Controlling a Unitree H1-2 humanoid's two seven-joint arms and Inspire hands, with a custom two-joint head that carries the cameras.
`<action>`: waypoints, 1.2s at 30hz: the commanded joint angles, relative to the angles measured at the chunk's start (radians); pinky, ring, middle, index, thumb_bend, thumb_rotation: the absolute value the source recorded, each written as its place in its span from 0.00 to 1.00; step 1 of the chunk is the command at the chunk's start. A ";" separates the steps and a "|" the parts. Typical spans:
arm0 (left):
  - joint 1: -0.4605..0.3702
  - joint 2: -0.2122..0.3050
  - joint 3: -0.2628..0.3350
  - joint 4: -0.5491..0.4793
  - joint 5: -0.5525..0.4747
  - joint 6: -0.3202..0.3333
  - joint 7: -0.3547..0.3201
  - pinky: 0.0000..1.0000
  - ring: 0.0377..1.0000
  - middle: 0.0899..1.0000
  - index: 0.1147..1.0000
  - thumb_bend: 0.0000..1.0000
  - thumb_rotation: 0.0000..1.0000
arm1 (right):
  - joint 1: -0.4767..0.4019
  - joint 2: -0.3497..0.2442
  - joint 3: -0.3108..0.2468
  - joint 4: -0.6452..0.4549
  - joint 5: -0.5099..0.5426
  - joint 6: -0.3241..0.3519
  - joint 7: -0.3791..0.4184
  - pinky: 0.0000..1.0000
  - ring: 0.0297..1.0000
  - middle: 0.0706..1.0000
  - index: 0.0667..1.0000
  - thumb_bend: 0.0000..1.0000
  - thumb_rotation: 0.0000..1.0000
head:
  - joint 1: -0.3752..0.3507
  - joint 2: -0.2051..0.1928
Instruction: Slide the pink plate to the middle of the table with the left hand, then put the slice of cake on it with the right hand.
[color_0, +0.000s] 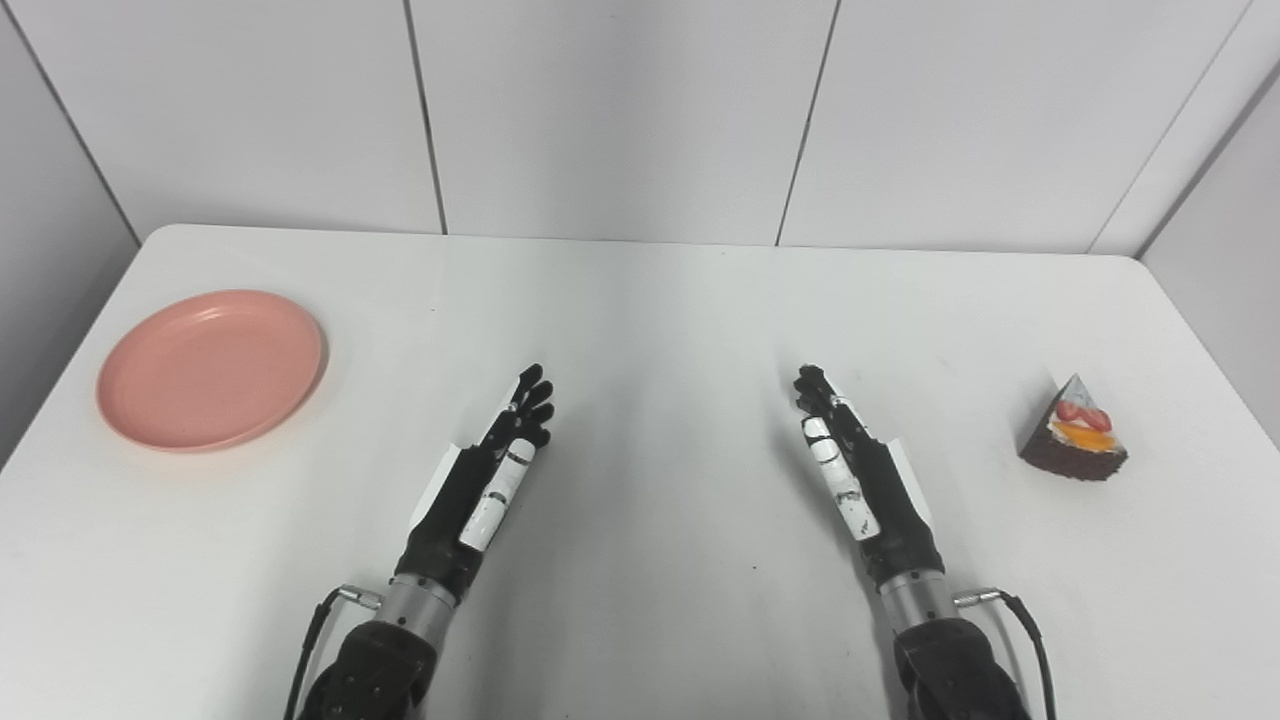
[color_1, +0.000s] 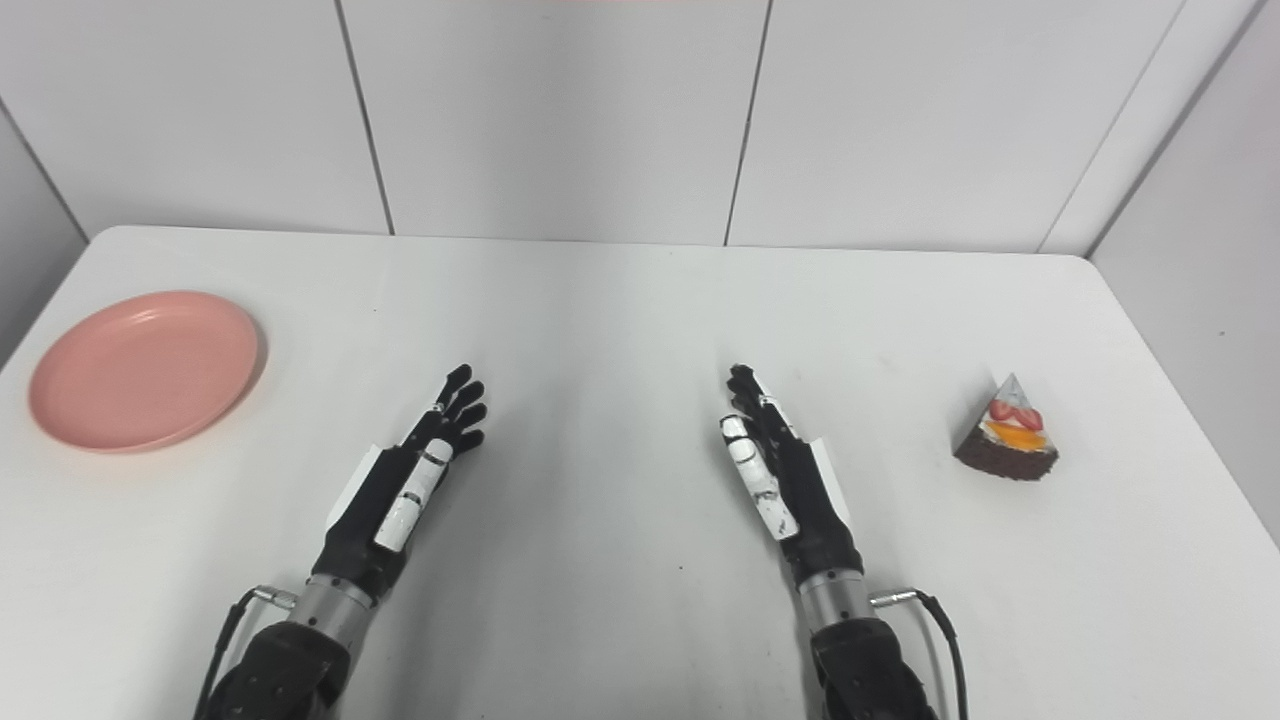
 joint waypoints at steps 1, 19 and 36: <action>0.021 -0.015 -0.025 0.068 0.039 0.054 0.011 0.92 0.97 0.98 0.97 0.41 1.00 | 0.000 -0.014 -0.001 0.043 0.024 -0.013 0.038 0.91 0.90 0.91 0.91 0.24 1.00 | 0.007 -0.004; -0.029 -0.086 -0.077 0.184 0.078 0.003 0.046 0.94 0.98 0.99 0.99 0.42 1.00 | -0.020 -0.059 -0.041 0.124 0.103 -0.058 0.103 0.97 0.94 0.93 0.94 0.13 1.00 | 0.216 -0.106; -0.051 -0.069 -0.057 0.174 0.061 0.001 0.039 0.94 0.98 0.99 0.98 0.41 1.00 | -0.039 -0.049 -0.034 0.141 0.097 -0.083 0.105 0.97 0.94 0.93 0.94 0.16 1.00 | 0.195 -0.043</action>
